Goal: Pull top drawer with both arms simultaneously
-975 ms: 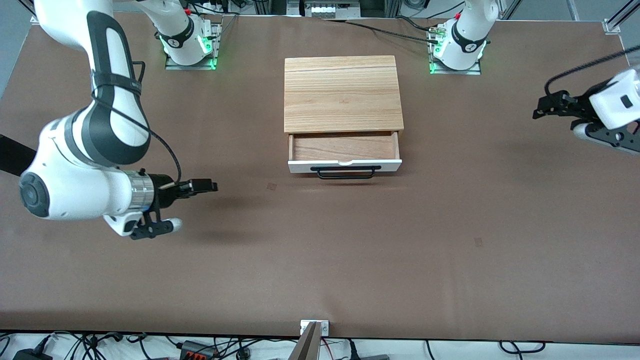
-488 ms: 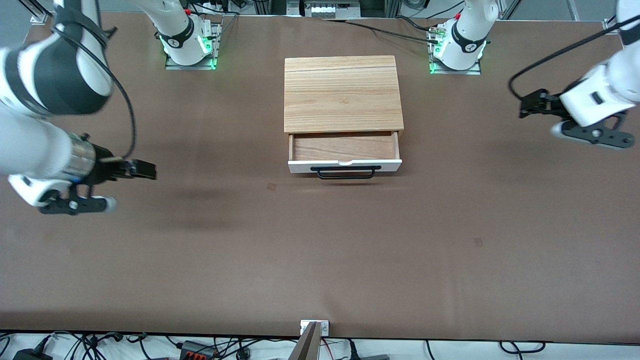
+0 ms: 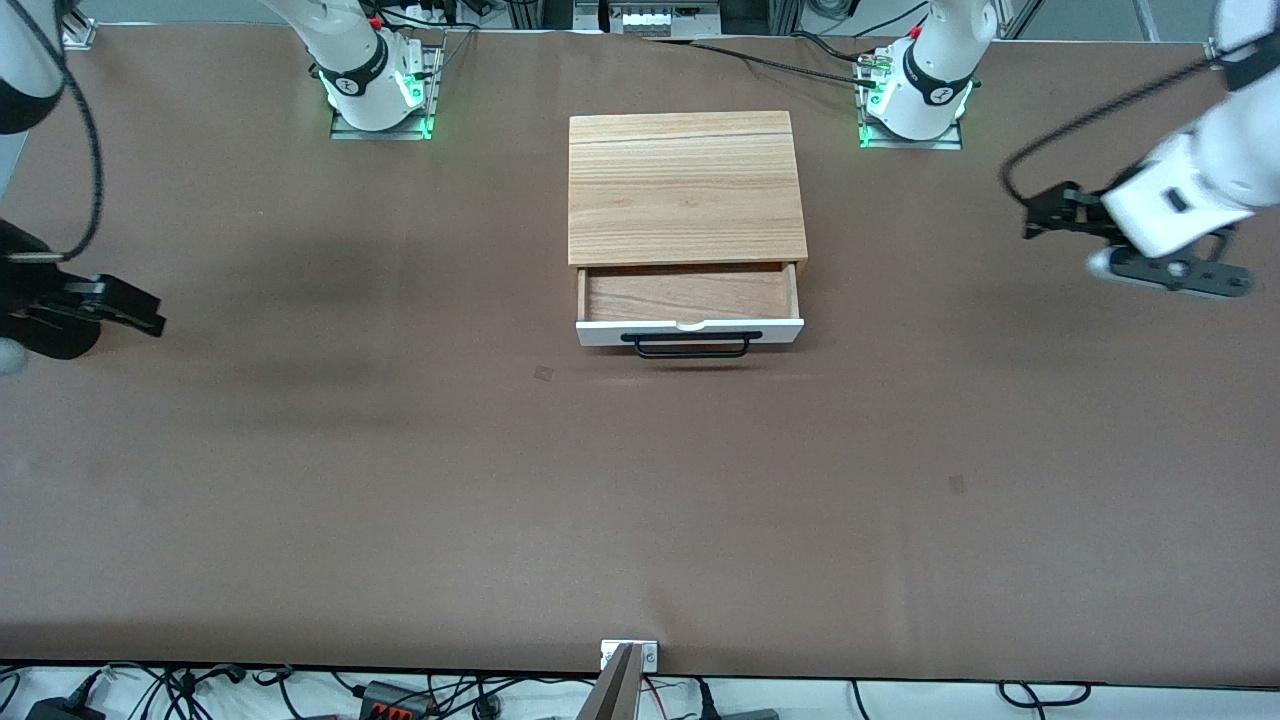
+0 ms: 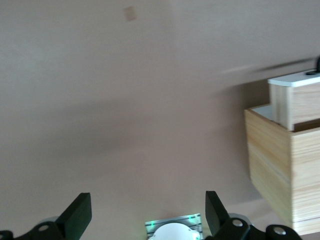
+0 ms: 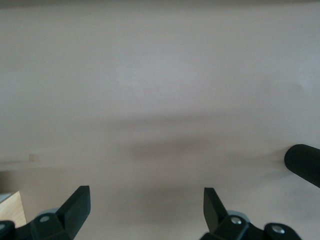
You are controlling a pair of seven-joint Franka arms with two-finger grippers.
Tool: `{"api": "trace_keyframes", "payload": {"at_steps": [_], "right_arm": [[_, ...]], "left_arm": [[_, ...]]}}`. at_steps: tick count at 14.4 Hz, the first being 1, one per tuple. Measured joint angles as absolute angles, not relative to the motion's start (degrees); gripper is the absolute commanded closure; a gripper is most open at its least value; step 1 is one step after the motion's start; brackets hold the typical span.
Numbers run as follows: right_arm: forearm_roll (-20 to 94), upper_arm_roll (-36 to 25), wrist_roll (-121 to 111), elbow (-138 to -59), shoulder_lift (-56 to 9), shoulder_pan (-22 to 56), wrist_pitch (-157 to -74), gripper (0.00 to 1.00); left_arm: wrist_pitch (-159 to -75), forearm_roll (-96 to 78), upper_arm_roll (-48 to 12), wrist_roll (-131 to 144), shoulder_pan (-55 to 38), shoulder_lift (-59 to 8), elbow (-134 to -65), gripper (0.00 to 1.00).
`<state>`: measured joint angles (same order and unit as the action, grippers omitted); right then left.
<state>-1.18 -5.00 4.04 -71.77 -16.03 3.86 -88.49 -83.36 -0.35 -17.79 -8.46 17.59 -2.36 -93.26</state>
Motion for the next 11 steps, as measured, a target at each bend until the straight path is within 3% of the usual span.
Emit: {"api": "trace_keyframes", "payload": {"at_steps": [8,11], "right_arm": [[-1.2,-3.2,1.9,-80.6,-11.3,0.9,-90.1,0.0],[-1.2,-2.7,1.8,-90.8,-5.0,0.9,-95.2,0.0]], "left_arm": [[-83.4,-0.4,-17.2,-9.8,18.9,-2.7,-92.6,0.0],[-83.2,-0.4,-3.2,-9.8,5.2,-2.7,-92.4,0.0]]}}
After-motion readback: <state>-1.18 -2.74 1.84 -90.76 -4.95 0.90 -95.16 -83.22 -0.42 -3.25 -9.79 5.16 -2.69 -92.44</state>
